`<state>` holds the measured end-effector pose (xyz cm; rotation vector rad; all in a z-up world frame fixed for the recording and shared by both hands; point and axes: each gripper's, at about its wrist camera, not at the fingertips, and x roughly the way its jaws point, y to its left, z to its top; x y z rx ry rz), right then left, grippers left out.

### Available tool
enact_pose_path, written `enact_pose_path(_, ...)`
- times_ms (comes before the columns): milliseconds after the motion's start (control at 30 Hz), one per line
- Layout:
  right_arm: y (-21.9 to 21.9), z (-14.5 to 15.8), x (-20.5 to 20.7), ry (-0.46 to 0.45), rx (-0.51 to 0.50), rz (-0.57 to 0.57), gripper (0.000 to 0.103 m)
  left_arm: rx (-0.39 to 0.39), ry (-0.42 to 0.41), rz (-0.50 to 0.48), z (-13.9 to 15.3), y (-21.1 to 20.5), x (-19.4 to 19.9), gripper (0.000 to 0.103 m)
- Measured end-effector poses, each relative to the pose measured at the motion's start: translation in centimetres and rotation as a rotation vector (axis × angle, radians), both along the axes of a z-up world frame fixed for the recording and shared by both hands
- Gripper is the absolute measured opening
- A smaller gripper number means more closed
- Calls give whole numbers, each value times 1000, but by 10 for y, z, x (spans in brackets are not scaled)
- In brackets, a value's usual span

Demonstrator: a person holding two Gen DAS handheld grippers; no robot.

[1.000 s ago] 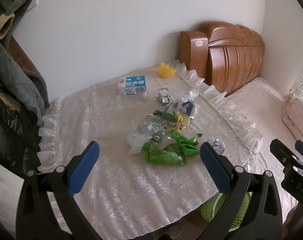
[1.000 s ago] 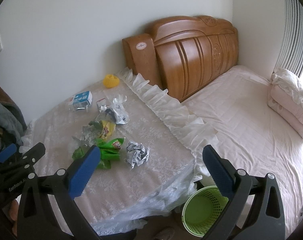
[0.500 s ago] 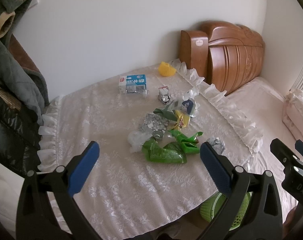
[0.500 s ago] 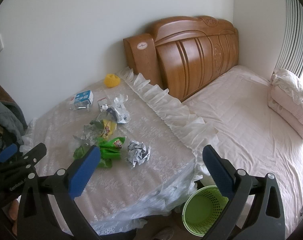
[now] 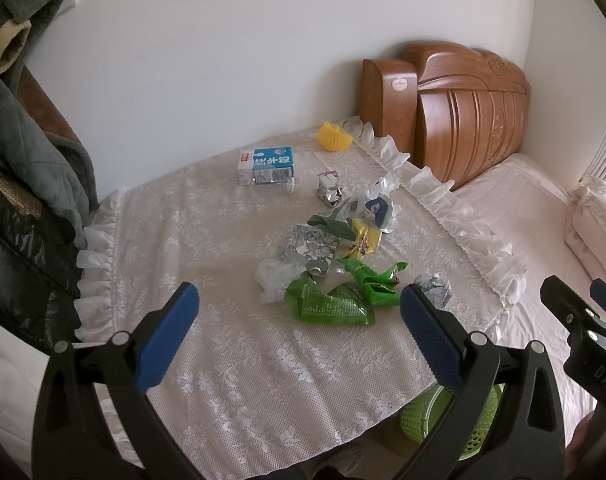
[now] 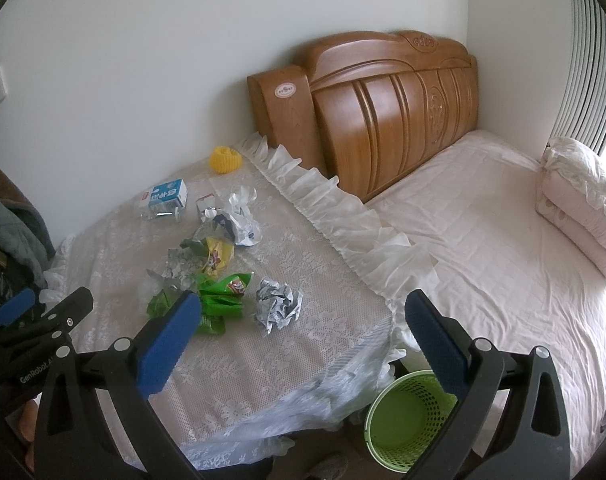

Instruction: Collect trash

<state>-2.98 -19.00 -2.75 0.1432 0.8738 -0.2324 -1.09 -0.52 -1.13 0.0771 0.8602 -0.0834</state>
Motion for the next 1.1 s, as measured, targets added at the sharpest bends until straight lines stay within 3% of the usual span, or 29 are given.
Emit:
enact_pose_path(567,1,-4,0,4,7,-3,101,9,13,-3,-12,5,1,97)
enact_pose_path(833,-1,-35,3,48,36,-19,101,5,45,1,-37,28,6,97)
enact_pose_path(1100,-9,-76,3,105,91,-26,101,-15,172,-36,-86,55,19,97)
